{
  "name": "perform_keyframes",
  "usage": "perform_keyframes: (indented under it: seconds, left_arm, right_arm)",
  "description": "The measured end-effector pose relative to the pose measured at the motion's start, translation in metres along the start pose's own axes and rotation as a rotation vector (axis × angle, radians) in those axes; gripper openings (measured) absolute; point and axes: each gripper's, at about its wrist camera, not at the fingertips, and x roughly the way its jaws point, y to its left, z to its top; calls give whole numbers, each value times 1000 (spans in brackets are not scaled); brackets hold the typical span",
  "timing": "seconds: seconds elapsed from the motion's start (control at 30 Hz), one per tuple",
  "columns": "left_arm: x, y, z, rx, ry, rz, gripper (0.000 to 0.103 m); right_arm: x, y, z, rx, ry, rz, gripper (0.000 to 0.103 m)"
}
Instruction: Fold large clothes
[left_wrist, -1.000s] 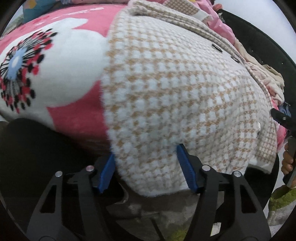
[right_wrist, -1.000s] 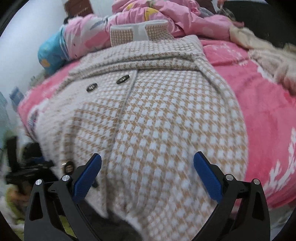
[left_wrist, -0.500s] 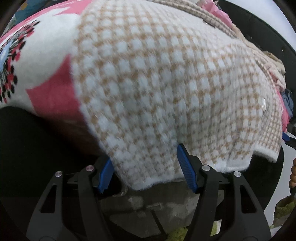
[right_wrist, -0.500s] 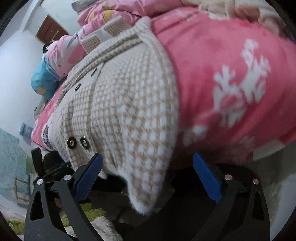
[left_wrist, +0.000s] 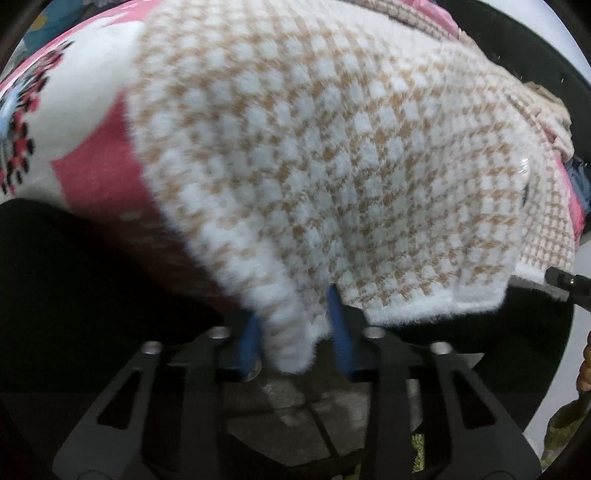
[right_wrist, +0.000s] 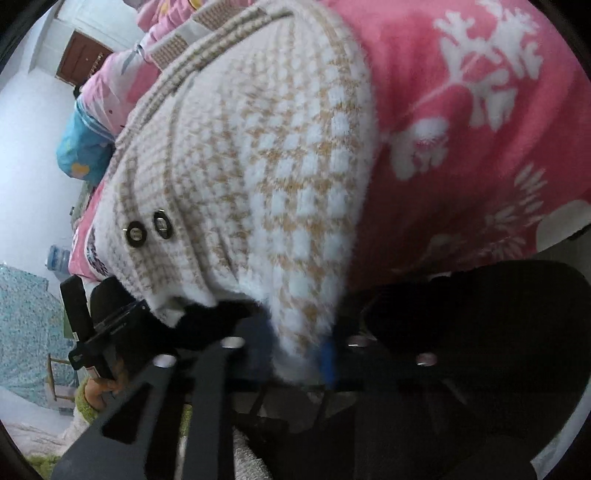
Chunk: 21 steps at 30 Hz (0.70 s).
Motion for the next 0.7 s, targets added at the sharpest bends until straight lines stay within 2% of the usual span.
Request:
perform_keyframes:
  seconds: [0.03, 0.17, 0.37, 0.43, 0.57, 0.7]
  left_arm:
    - [-5, 2, -5, -4, -10, -10, 14]
    - [-37, -1, -19, 21, -65, -76, 10]
    - [-117, -4, -32, 29, -243, -236, 9]
    - [-141, 2, -23, 18, -295, -283, 9]
    - [-178, 7, -3, 7, -378, -328, 9]
    - [-189, 13, 35, 4, -418, -329, 9]
  right_arm:
    - [-6, 3, -1, 2, -17, 18, 11]
    - [-33, 15, -2, -15, -80, 56, 9]
    - [-76, 31, 6, -9, -205, 164, 9]
    - [-85, 37, 14, -9, -233, 204, 9]
    - [-100, 46, 35, -23, -288, 253, 9]
    - [-111, 52, 67, -28, -327, 276, 9]
